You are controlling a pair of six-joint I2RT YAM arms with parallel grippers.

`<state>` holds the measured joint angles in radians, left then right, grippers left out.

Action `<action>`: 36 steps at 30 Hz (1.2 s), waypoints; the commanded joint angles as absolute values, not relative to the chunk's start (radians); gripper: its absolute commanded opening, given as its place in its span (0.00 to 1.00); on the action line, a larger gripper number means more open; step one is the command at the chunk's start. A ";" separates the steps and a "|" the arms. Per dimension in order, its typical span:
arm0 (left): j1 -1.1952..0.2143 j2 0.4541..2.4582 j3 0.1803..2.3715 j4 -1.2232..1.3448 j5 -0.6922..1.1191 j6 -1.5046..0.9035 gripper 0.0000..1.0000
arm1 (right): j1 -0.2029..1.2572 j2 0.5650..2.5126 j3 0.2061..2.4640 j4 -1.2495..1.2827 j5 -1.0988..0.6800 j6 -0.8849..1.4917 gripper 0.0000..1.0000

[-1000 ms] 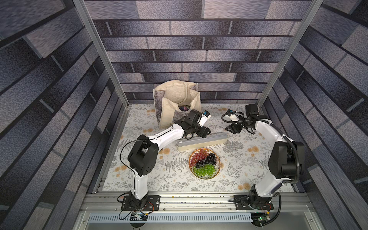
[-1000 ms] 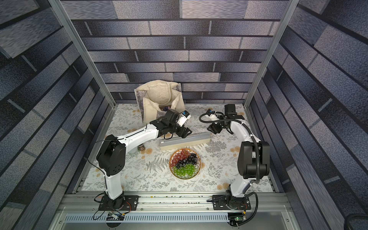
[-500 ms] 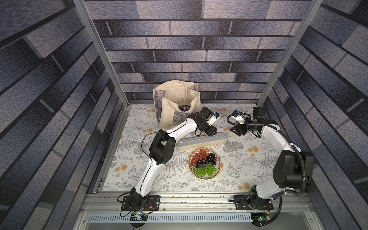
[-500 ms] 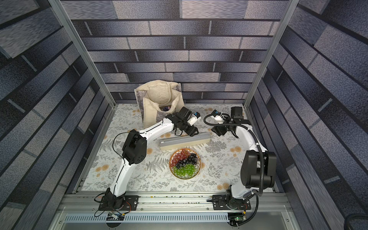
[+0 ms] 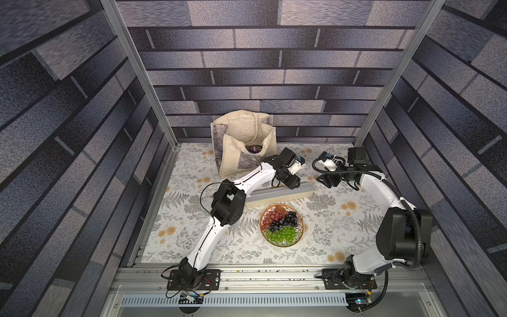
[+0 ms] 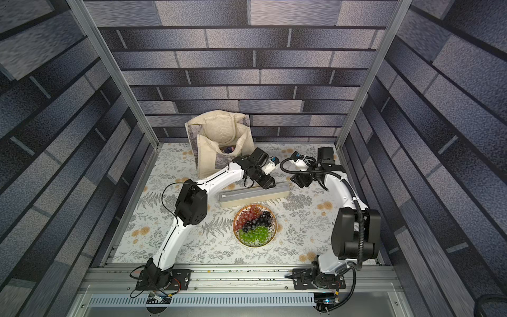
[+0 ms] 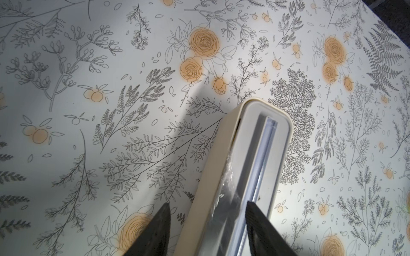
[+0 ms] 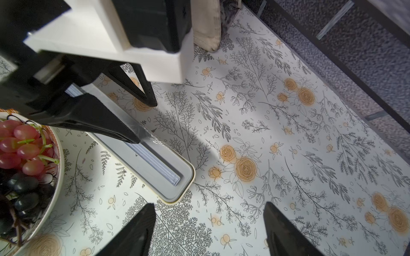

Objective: Wrap the plate with plastic wrap
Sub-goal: Pull the plastic wrap from the plastic wrap cutting box.

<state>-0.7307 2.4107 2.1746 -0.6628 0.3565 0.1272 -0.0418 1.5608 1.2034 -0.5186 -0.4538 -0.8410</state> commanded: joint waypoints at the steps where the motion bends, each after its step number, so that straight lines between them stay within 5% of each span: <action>1: -0.736 2.431 2.215 -0.707 0.370 0.149 0.52 | -0.043 1.539 1.189 -0.532 -0.475 -0.833 0.79; 13: -0.735 2.452 2.230 -0.712 0.339 0.153 0.31 | -0.041 1.538 1.186 -0.532 -0.484 -0.828 0.79; 21: -0.725 2.437 2.232 -0.695 0.303 0.165 0.00 | -0.042 1.555 1.175 -0.523 -0.528 -0.905 0.80; 36: -0.678 2.339 2.185 -0.656 0.373 0.160 0.00 | -0.034 1.762 1.298 -0.582 -0.770 -1.148 0.81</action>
<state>-0.6853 2.4283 2.2040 -0.6659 0.3401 0.1505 -0.0414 1.7458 1.2449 -0.5545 -0.6785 -1.0859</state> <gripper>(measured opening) 0.053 0.811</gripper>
